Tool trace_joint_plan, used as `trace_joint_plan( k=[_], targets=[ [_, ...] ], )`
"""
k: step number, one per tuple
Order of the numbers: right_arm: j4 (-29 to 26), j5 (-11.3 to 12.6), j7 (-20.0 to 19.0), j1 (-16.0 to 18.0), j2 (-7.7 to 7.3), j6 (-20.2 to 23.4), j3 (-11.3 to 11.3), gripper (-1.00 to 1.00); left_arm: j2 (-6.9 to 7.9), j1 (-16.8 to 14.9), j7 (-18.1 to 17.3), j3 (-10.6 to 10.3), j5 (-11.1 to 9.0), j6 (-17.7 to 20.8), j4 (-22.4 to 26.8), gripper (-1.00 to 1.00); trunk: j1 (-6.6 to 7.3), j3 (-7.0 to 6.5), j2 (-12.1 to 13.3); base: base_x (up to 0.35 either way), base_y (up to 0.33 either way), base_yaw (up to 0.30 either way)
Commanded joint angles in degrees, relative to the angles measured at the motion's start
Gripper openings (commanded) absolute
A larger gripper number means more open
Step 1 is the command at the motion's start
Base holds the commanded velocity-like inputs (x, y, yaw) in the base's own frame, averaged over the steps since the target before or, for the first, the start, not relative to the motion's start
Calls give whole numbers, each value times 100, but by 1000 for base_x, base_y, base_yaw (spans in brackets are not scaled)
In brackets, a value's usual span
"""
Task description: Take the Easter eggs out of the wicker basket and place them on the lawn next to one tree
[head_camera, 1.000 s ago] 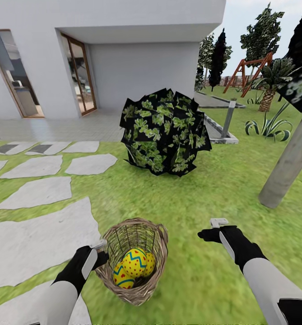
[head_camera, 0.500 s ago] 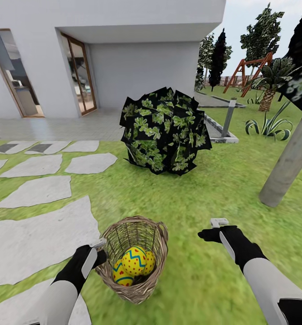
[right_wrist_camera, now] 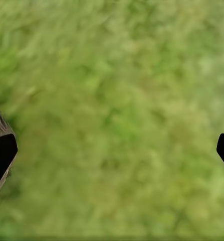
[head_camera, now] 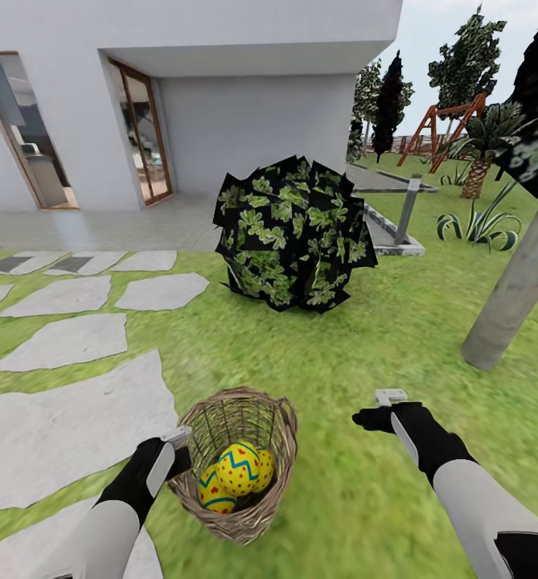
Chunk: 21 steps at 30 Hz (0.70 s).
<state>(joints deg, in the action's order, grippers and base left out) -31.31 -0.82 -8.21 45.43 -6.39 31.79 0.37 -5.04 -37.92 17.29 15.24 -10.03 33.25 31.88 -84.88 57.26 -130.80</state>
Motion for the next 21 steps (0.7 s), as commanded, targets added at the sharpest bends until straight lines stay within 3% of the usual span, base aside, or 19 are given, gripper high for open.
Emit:
trace_joint_plan(
  k=[1,12,21],
  targets=[
    [-12,-11,-23,1,-2,29,6,100,-5,1,38,22,28,40,11,-100,23,-13,39,0,0,0],
    [-17,-25,-23,1,22,29,24,100,-5,-4,38,22,28,41,8,-100,265,-212,481,0,0,-8],
    [-12,-23,-31,-6,24,29,15,100,-5,-5,38,22,28,41,4,-100,463,-416,842,0,0,-238]
  ],
)
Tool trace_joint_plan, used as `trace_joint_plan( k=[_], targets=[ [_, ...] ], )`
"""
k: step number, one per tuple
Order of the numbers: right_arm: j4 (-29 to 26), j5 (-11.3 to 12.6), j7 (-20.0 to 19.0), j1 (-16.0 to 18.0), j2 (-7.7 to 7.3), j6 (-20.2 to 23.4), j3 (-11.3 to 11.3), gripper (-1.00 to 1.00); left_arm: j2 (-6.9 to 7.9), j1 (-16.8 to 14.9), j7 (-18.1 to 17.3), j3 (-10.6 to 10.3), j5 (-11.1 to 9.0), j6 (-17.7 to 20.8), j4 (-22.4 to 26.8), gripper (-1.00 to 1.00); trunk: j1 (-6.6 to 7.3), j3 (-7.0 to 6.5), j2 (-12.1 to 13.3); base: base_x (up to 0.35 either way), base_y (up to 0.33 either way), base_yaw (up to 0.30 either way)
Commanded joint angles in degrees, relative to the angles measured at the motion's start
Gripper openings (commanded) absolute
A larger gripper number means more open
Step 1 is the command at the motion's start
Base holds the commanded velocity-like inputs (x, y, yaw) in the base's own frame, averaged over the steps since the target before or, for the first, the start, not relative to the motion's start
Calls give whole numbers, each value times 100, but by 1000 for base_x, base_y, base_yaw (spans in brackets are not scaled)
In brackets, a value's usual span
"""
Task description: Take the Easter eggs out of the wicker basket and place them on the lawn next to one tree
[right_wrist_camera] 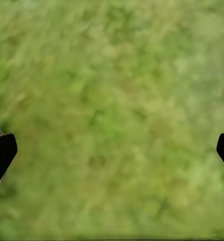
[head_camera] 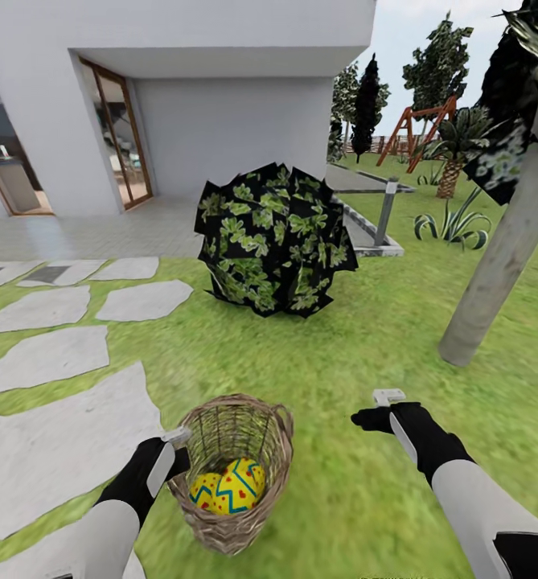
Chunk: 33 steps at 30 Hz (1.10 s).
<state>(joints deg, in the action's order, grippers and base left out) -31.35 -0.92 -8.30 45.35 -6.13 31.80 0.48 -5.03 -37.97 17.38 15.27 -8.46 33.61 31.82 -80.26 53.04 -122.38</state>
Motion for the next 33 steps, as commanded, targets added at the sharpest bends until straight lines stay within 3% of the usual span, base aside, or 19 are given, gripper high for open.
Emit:
trace_joint_plan(
  k=[1,22,29,33],
  targets=[
    [3,-13,-22,1,-2,28,5,100,-7,0,29,20,-130,5,12,-100,23,-18,40,0,0,-249],
    [84,15,-14,-3,-3,12,5,100,-7,0,29,25,-130,13,9,-100,484,-503,882,0,0,-249],
    [1201,57,3,-15,-49,-1408,-28,100,-30,0,29,24,-137,14,9,-100,638,-667,1163,0,0,-249],
    [1367,49,10,-67,-97,-1575,-30,100,-46,0,-1,20,-133,11,9,-100,726,-761,1323,0,0,-249]
  ],
)
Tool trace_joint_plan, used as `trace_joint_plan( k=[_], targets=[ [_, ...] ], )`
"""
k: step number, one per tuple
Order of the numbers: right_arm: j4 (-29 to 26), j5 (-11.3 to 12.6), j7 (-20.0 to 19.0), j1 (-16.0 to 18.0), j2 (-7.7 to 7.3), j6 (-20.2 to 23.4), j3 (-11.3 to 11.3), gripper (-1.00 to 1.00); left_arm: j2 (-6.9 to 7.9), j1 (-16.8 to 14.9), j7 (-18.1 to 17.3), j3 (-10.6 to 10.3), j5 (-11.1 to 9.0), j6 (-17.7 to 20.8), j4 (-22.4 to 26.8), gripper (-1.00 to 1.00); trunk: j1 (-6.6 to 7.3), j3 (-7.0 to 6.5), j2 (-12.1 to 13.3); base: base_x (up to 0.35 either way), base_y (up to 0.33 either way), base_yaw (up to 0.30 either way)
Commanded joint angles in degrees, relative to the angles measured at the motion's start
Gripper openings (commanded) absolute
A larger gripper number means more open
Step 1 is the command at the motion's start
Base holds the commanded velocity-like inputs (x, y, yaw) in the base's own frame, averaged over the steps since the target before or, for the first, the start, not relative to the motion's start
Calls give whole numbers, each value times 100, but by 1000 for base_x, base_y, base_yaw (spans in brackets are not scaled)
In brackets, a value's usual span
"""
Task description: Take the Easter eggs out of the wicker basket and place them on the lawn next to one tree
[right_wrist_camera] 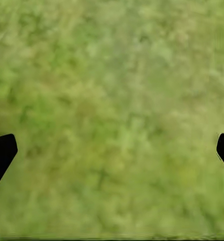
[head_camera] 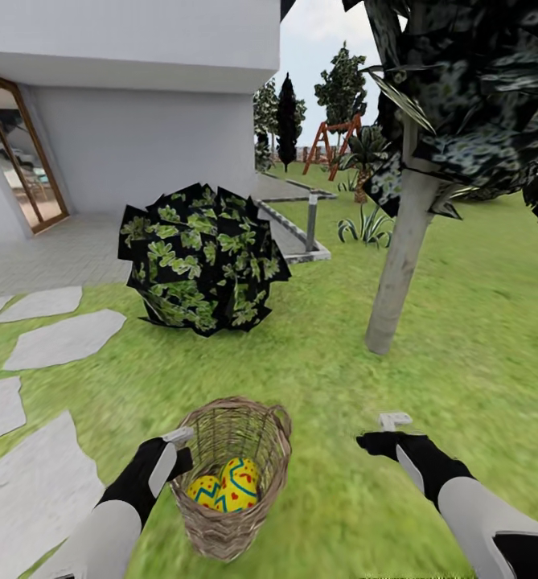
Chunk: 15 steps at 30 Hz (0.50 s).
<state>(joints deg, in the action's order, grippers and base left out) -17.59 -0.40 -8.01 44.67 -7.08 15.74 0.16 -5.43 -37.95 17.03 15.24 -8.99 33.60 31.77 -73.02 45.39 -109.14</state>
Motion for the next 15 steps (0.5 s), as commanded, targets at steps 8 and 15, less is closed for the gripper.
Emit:
trace_joint_plan(
  k=[8,15],
  targets=[
    [195,-17,27,-55,-18,-484,5,100,-10,-2,-85,22,-78,6,13,-100,177,-178,320,0,0,-218],
    [194,-40,27,-55,4,-484,10,100,-10,-2,-86,22,-77,6,14,-100,331,-306,601,0,0,-12]
  ],
)
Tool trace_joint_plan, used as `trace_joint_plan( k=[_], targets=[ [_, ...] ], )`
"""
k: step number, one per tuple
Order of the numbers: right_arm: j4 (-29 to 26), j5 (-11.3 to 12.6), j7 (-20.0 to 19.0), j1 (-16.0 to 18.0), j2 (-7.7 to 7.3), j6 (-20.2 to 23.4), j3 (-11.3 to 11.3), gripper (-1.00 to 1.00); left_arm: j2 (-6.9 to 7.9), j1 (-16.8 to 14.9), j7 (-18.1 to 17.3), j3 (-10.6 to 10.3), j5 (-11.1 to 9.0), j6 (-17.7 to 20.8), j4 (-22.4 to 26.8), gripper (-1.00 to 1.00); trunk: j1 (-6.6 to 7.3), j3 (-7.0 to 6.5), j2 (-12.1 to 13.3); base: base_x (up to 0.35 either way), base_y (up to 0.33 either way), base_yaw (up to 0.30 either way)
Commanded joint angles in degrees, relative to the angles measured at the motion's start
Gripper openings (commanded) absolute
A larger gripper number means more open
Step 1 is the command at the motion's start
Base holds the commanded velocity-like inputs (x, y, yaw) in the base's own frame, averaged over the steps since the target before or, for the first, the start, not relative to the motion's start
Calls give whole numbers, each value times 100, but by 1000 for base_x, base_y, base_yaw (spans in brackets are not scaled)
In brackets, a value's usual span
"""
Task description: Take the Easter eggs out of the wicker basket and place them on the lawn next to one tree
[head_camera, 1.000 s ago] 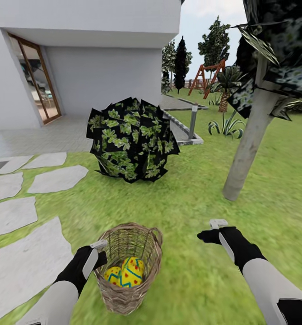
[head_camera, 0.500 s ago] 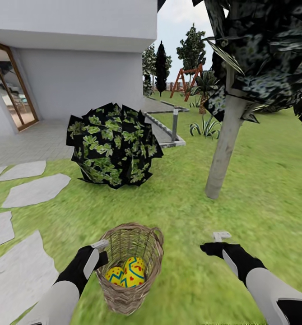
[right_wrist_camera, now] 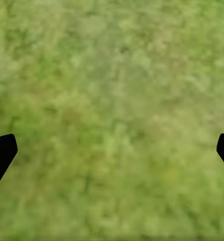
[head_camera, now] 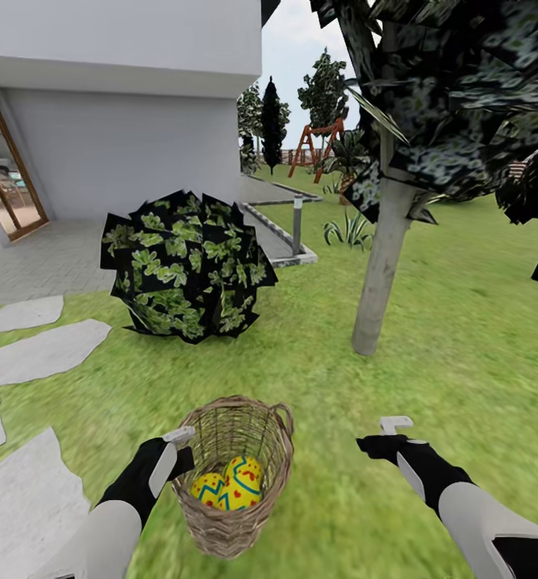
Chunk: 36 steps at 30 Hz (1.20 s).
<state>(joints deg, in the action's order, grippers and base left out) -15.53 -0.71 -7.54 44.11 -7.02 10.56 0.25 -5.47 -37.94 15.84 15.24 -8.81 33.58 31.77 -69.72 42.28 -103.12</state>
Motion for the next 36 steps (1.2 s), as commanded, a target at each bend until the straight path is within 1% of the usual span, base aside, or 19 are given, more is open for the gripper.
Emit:
trace_joint_plan(
  k=[1,12,22,27,28,30,31,34,36],
  targets=[
    [-11,-8,-20,1,-2,30,2,100,-7,-3,33,23,-95,8,13,-100,23,-18,39,0,0,-168],
    [-11,9,-20,1,-1,8,2,100,-9,-3,33,23,-97,8,22,-100,265,-281,480,0,0,-242],
    [-11,16,-20,1,0,11,2,100,-11,-3,33,23,-95,0,22,-100,265,-341,480,0,0,-247],
    [-19,13,-48,1,26,3,2,100,-7,-3,33,23,-95,0,22,-100,265,-345,480,0,0,-76],
    [-15,24,-58,1,30,-86,1,100,-8,-3,33,23,-95,0,22,-100,265,-343,480,0,0,-231],
    [12,46,-51,-20,33,-447,-3,100,-8,-3,33,23,-95,0,22,-100,265,-338,480,0,0,-269],
    [70,40,-34,-59,34,-530,-1,100,-9,-3,33,23,-95,0,22,-100,265,-335,480,0,0,-274],
    [110,36,-9,-78,34,-558,-6,100,-14,-3,33,23,-95,0,22,-100,265,-316,480,0,0,-224],
    [126,42,96,-84,34,-557,-7,100,-15,-3,33,23,-96,0,22,-100,265,-300,480,0,0,-125]
  ],
)
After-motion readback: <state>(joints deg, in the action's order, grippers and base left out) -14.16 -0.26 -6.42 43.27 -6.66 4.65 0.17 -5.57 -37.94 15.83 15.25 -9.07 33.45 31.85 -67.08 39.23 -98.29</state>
